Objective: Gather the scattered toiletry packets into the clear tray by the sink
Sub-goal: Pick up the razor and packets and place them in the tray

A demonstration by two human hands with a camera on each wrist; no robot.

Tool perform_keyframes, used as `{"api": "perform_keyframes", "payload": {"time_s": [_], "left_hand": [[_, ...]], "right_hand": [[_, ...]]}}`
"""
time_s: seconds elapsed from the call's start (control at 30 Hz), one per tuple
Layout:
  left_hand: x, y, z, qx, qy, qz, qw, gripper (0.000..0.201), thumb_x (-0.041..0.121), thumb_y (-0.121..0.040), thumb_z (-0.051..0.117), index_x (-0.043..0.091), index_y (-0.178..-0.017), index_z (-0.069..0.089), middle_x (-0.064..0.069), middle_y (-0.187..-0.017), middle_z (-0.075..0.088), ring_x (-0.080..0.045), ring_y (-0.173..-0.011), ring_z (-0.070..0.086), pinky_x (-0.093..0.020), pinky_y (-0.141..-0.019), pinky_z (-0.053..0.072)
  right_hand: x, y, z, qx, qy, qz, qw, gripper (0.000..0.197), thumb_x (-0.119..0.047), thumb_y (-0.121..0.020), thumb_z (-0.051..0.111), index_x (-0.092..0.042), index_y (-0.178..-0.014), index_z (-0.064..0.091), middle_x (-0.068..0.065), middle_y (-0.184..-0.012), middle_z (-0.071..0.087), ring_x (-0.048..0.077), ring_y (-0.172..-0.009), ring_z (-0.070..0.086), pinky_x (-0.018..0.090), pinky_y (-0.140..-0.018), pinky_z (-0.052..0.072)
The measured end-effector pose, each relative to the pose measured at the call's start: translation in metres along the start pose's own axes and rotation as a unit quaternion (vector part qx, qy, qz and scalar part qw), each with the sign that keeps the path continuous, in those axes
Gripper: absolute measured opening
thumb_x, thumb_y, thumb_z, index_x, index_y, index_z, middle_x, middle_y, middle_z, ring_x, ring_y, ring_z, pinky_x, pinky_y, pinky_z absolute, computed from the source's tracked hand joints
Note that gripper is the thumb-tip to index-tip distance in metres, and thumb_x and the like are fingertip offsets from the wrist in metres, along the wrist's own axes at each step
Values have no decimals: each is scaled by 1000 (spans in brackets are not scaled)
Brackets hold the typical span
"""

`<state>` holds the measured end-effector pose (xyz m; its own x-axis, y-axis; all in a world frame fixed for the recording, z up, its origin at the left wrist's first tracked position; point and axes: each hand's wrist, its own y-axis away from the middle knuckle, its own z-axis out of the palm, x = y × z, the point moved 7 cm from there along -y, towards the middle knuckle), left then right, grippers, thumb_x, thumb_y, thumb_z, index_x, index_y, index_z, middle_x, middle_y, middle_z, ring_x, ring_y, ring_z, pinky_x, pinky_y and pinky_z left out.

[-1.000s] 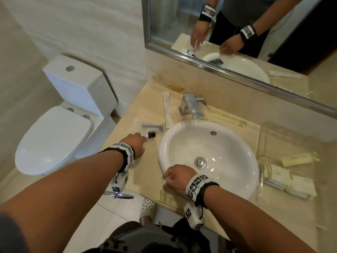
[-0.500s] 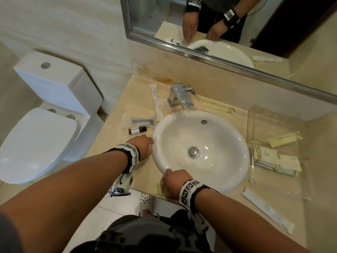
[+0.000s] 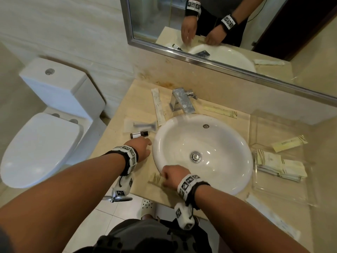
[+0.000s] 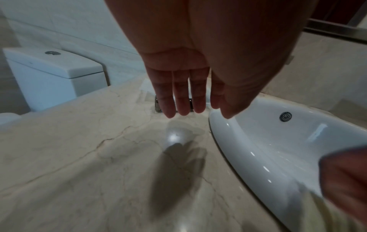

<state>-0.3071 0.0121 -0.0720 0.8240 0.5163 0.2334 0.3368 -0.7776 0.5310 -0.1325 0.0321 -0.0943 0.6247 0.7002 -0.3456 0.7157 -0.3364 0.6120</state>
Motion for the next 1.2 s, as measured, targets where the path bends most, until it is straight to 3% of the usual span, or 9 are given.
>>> {"api": "perform_keyframes", "payload": {"time_s": [0.1, 0.2, 0.33, 0.5, 0.7, 0.77, 0.87, 1.0, 1.2], "left_hand": [[-5, -2, -1, -1, 10, -9, 1000, 44, 31, -93, 54, 24, -137, 50, -2, -136, 55, -22, -119, 56, -35, -98, 48], [-11, -8, -4, 4, 14, -14, 1000, 44, 32, -93, 54, 25, -136, 51, -2, -137, 53, -22, -121, 54, -35, -100, 46], [-21, -18, -8, 6, 26, -27, 999, 45, 32, -92, 55, 26, -137, 51, 0, -139, 52, -22, -122, 54, -36, -101, 45], [-27, -36, -25, 39, 19, -36, 998, 40, 27, -91, 53, 25, -131, 57, -3, -132, 56, -26, -115, 55, -37, -95, 48], [-35, -60, -41, 81, -17, -25, 996, 41, 24, -88, 56, 20, -129, 53, -4, -132, 47, -27, -120, 42, -40, -93, 48], [-35, -69, -40, 72, -20, -22, 997, 44, 20, -87, 57, 21, -130, 51, -4, -135, 44, -27, -122, 40, -42, -95, 48], [-35, -82, -38, 55, -37, -19, 998, 52, 18, -86, 59, 22, -136, 47, -4, -138, 43, -28, -124, 38, -42, -96, 47], [-31, -97, -39, 27, -87, -18, 996, 57, 32, -80, 72, 21, -130, 47, -5, -129, 47, -27, -118, 43, -40, -87, 48], [-27, -110, -36, 12, -147, -18, 989, 52, 30, -77, 75, 20, -122, 52, -4, -118, 51, -26, -108, 49, -35, -71, 40]], "right_hand": [[7, -8, -24, 8, -72, 14, 997, 16, -31, -80, 71, -19, -89, 66, 1, -94, 69, 25, -89, 66, 36, -80, 55], [18, -19, -41, 27, -143, 39, 989, 19, -36, -85, 71, -25, -100, 65, -5, -101, 64, 15, -88, 57, 29, -79, 46], [26, -32, -60, 82, -173, 67, 979, 24, -36, -87, 60, -20, -73, 49, -3, -70, 52, 16, -63, 48, 37, -67, 46], [35, -40, -77, 100, -200, 89, 971, 21, -42, -89, 53, -23, -94, 60, -4, -84, 66, 19, -80, 64, 39, -79, 53], [38, -62, -98, 106, -225, 100, 963, 15, -39, -91, 57, -26, -98, 53, -11, -77, 53, 15, -76, 54, 30, -70, 42], [36, -72, -106, 105, -225, 94, 964, 13, -34, -92, 57, -24, -100, 54, -9, -82, 55, 16, -79, 55, 29, -72, 42], [31, -83, -117, 113, -223, 79, 965, 14, -27, -92, 56, -20, -83, 49, -4, -75, 52, 17, -70, 50, 32, -69, 43], [34, -90, -125, 119, -253, 82, 957, 10, -27, -93, 57, -18, -93, 54, -4, -81, 58, 16, -75, 54, 31, -73, 46], [43, -99, -128, 118, -277, 91, 949, 16, -31, -93, 60, -21, -105, 57, -2, -101, 63, 18, -92, 59, 28, -79, 44]]}}
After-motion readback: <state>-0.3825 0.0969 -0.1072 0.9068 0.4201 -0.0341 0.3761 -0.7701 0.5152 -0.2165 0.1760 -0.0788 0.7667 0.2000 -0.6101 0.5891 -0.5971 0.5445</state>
